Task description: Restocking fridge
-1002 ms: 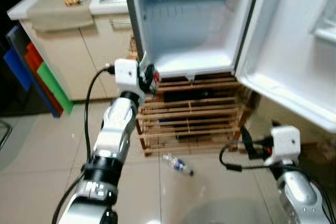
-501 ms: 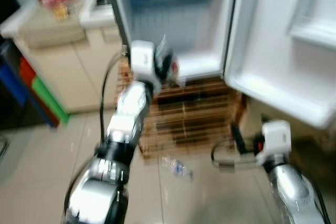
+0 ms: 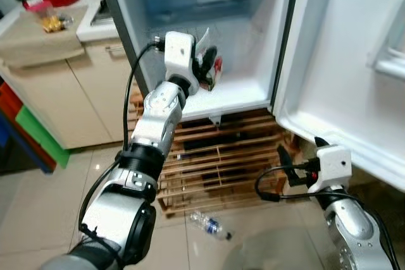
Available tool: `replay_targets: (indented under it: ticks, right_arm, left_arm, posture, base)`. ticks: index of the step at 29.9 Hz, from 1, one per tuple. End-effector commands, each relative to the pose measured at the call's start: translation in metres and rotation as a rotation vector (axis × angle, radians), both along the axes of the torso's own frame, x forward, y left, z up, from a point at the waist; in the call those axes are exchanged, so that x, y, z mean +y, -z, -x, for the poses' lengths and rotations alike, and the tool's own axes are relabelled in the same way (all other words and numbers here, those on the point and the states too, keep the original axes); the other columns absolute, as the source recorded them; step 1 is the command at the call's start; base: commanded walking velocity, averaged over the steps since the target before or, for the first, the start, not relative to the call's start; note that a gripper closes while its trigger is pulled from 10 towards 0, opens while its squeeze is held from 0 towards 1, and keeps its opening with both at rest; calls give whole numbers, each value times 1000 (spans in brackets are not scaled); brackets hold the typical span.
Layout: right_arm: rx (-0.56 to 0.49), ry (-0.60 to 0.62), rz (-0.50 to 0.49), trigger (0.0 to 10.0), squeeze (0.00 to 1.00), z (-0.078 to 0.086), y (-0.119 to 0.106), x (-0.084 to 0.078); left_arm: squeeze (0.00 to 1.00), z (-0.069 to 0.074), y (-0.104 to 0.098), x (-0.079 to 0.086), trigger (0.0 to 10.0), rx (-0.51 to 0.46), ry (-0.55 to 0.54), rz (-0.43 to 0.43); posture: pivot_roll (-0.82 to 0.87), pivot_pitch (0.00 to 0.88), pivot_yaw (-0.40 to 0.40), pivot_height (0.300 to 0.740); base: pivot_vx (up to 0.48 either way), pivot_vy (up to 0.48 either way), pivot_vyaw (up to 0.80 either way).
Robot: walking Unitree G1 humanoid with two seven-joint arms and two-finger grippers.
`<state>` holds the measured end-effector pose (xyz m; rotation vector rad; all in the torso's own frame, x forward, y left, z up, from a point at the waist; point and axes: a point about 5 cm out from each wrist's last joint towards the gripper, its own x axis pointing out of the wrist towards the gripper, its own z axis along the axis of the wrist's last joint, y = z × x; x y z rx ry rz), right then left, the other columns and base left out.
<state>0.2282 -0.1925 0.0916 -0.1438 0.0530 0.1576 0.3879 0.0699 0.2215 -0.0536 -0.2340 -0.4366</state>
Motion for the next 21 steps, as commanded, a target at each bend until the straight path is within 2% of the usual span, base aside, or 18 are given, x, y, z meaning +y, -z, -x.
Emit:
replay_targets:
  ticks: [1, 2, 3, 5, 12, 15, 16, 18, 21]
  right_arm:
    - [7, -30, -25, 10000, 0, 0, 1, 9]
    - [7, -39, -34, 10000, 0, 0, 0, 10]
    - [14, -100, -87, 10000, 0, 2, -2, 17]
    - [14, -145, -100, 10000, 0, 4, -6, 22]
    - [1, -167, -103, 10000, 0, 1, -12, 23]
    - [-5, -180, -103, 10000, 0, -1, -16, 24]
    - [-4, -203, -101, 10000, 0, -2, -19, 26]
    - [-3, -217, -100, 10000, 0, -3, -21, 27]
    - [0, -224, -101, 10000, 0, -1, -23, 27]
  left_arm:
    - [0, -3, 3, 12, 10000, 13, -32, 0]
    - [0, -4, 1, 11, 10000, 11, -31, 0]
    - [0, -6, -2, 10, 10000, 6, -29, 2]
    - [0, -7, -5, 9, 10000, 0, -26, 2]
    - [0, -12, -10, 5, 10000, 3, -26, 15]
    - [0, -15, -10, 6, 10000, 17, -68, 8]
    - [0, -19, -8, 9, 10000, 66, -147, 29]
    - [0, -21, -6, 10, 10000, 101, -203, 46]
    - [0, -21, -8, 8, 10000, 95, -226, 58]
  posture:
    - [-217, 0, 90, 740]
    - [-219, 0, 93, 740]
    - [-222, 0, 95, 740]
    - [-226, 0, 98, 740]
    - [-229, 0, 99, 740]
    - [-230, 0, 100, 740]
    - [-232, 0, 101, 740]
    - [-235, 0, 103, 740]
    - [-239, 0, 102, 740]
  base:
    - [480, 0, 0]
    - [480, 0, 0]
    - [480, 0, 0]
    - [480, 0, 0]
    - [480, 0, 0]
    - [480, 0, 0]
    - [435, 0, 0]
    - [0, 0, 0]
    - [0, 0, 0]
